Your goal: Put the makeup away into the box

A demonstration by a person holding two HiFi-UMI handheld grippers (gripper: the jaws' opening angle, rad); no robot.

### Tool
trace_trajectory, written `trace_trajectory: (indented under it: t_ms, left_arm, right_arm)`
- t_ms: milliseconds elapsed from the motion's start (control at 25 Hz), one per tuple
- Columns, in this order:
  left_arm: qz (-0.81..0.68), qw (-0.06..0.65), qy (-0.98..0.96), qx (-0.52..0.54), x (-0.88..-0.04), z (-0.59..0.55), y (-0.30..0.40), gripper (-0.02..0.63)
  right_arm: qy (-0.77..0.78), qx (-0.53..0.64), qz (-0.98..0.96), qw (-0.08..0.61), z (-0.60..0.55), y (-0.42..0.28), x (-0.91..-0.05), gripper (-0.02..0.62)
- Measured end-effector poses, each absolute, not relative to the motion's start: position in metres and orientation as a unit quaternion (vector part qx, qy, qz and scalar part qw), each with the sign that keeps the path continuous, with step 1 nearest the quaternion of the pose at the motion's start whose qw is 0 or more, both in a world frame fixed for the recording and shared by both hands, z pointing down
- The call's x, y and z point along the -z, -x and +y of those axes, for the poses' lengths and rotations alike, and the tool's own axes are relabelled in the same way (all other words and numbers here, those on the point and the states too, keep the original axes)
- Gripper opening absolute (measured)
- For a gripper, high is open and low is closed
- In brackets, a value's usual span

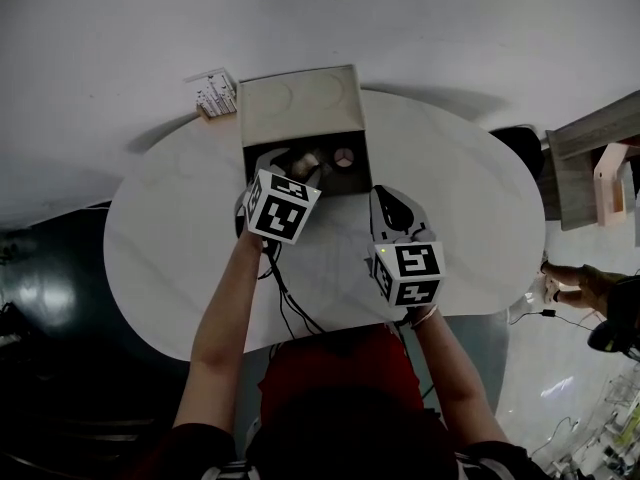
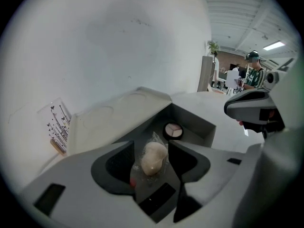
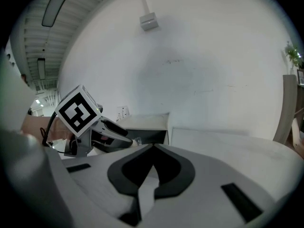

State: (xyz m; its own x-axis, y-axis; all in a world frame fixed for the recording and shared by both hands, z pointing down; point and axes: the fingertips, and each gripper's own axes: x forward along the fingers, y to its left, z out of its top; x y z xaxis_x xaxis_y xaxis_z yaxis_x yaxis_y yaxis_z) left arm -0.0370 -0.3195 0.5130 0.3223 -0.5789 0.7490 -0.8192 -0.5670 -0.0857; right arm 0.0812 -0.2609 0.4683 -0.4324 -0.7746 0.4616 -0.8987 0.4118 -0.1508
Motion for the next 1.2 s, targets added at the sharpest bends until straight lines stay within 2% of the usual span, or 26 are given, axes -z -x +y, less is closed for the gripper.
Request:
trace_trajectory:
  t_ms: [480, 600, 840, 960, 1200]
  left_arm:
    - [-0.466, 0.147, -0.816, -0.308, -0.46, -0.288, 0.041, 0.209]
    - [-0.479, 0.146, -0.818, -0.283, -0.448, -0.279, 0.043, 0.16]
    - [-0.49, 0.154, -0.819, -0.256, -0.436, -0.258, 0.052, 0.109]
    - [-0.505, 0.151, -0.816, -0.237, -0.427, -0.249, 0.058, 0.044]
    - [-0.518, 0.152, -0.82, -0.19, -0.408, -0.231, 0.069, 0.022]
  right_arm:
    - [-0.512, -0.18, -0.827, 0.143, -0.243, -0.076, -0.45, 0.012]
    - [-0.515, -0.176, -0.828, 0.136, -0.237, -0.077, -0.441, 0.012]
    - [-0.519, -0.166, -0.828, 0.13, -0.226, -0.073, -0.428, 0.012]
    - [-0.522, -0.161, -0.828, 0.124, -0.222, -0.07, -0.422, 0.012]
    - [-0.526, -0.15, -0.83, 0.11, -0.212, -0.06, -0.407, 0.012]
